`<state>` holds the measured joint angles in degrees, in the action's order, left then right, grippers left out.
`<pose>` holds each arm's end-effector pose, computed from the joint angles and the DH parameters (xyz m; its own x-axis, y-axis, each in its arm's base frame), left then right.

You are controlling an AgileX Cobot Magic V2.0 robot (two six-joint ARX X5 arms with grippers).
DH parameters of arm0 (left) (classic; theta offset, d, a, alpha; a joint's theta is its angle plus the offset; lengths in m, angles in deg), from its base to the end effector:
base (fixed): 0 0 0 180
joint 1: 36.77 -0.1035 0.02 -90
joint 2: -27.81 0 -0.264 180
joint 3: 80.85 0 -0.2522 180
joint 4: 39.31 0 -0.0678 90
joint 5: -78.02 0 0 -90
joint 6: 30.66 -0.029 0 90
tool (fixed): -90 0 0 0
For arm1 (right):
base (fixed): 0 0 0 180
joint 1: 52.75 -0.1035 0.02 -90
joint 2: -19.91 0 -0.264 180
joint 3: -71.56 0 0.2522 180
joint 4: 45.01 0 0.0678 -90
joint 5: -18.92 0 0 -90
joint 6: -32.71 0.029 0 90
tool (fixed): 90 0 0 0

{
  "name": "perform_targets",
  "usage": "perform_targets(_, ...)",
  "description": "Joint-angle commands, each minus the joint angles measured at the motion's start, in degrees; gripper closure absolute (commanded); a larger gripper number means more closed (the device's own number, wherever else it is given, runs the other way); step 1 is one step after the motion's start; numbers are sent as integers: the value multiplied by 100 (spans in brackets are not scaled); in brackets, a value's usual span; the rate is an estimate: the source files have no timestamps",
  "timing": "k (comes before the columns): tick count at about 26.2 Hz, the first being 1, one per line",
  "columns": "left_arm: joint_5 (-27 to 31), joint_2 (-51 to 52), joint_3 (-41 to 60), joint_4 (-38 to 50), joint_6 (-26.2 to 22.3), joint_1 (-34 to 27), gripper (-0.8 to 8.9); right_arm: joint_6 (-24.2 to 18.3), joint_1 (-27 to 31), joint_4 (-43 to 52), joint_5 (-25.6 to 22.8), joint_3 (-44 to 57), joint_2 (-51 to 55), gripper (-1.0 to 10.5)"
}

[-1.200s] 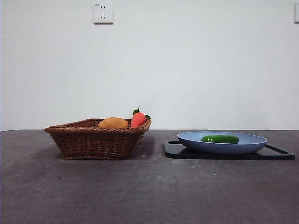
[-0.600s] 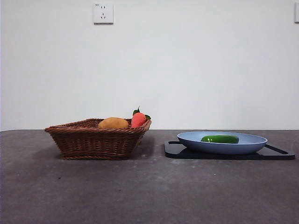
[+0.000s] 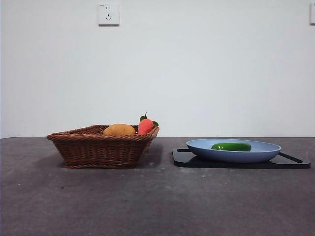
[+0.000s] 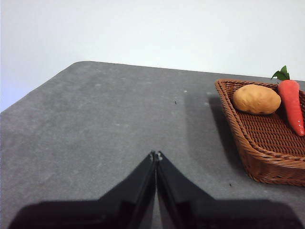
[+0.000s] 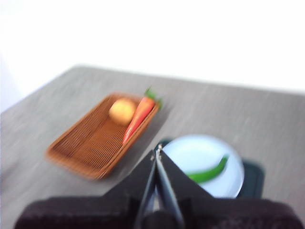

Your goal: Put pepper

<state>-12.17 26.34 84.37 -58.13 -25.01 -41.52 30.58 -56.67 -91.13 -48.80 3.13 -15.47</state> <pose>0.0975 0.0080 0.1590 0.9922 0.0791 -0.0960 -0.0886 0.9912 -0.0983 0.1073 0.0184 0.3725 0.8733 0.4399 -0.2093 -0.4398 0.8967 0.0495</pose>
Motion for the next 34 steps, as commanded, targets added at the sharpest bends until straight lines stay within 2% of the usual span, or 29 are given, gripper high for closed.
perform_targets(1,-7,17,61,70,37,-22,806,70,57,1123,-44,1145,584,936)
perform_targets(7,-7,17,61,70,37,-22,806,546,59,2083,-966,2736,1622,936)
perform_targets(16,-7,17,61,70,37,-22,806,579,57,2459,-1539,4100,2710,936)
perform_targets(22,-7,17,61,70,37,-22,806,601,55,2463,-1541,4784,3195,936)
perform_targets(26,-7,17,61,70,37,-22,806,837,52,2463,-1541,5160,3405,936)
perform_targets(34,-7,17,61,74,37,-22,806,1014,48,2264,-1521,5423,3541,936)
